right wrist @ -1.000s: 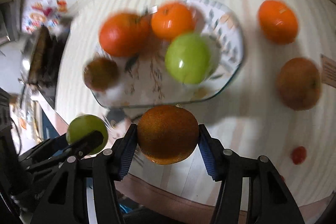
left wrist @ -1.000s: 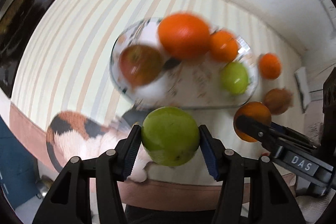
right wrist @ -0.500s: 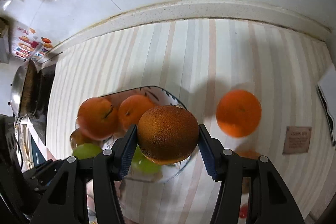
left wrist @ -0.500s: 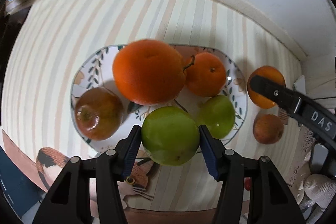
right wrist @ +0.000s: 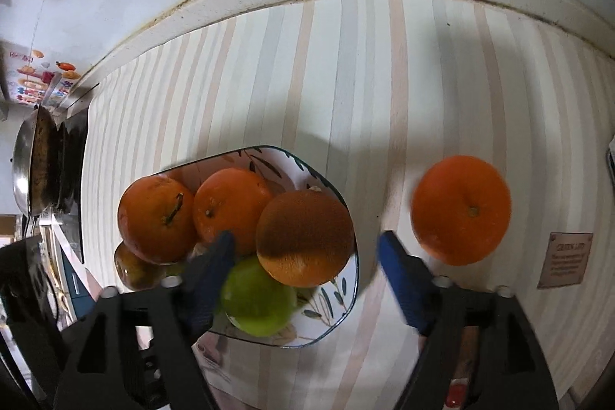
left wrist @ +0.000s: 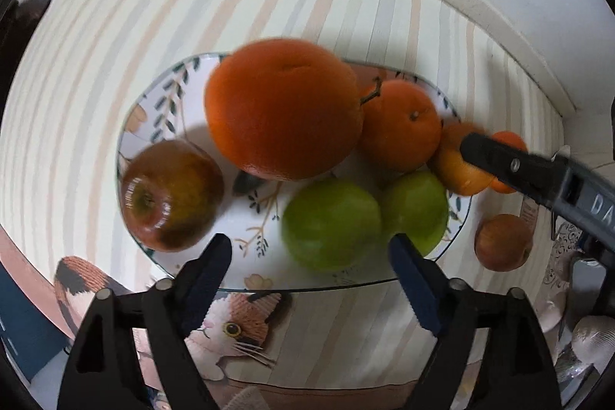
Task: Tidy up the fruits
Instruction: 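Place the green apple on the plate while the right gripper places the orange, then lift both open grippers back from the plate toward the loose fruit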
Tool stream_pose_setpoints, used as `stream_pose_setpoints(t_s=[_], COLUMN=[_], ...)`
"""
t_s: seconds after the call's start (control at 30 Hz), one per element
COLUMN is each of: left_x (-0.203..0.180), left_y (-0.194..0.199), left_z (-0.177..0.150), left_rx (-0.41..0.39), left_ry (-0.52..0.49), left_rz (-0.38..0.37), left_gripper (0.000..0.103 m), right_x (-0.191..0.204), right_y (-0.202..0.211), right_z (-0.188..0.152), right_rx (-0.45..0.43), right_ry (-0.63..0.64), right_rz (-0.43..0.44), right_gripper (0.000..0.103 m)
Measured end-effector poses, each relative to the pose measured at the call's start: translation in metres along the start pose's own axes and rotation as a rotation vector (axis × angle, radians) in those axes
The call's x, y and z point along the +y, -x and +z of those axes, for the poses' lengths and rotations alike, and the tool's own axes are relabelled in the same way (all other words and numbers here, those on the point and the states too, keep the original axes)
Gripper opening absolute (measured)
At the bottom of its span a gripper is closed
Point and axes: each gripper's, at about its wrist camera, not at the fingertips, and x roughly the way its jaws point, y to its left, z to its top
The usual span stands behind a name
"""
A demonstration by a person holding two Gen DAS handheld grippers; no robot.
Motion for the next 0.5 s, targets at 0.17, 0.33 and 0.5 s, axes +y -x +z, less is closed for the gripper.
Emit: stream_pose_setpoints(t_s=[0.17,0.33,0.5], left_x=[0.007,0.022,0.03], left_y=[0.025,0.046,0.063], left_z=[-0.005,-0.016,-0.03], left_rx=[-0.083,-0.149,-0.188], left_ry=[0.005,0.004,0.008], left_rz=[0.047,0.12,0.159], left_gripper=[0.084,0.084,0.084], right_x=[0.009,0.022,0.034], right_y=[0.014,0.032,0.048], right_z=[-0.01,-0.034,-0.059], right_rx=[-0.017,-0.071,-0.105], right_ry=[0.07,0.148,0.187], right_rz=[-0.084,-0.166,-0.174], right_gripper=[0.092,0.093,0.093])
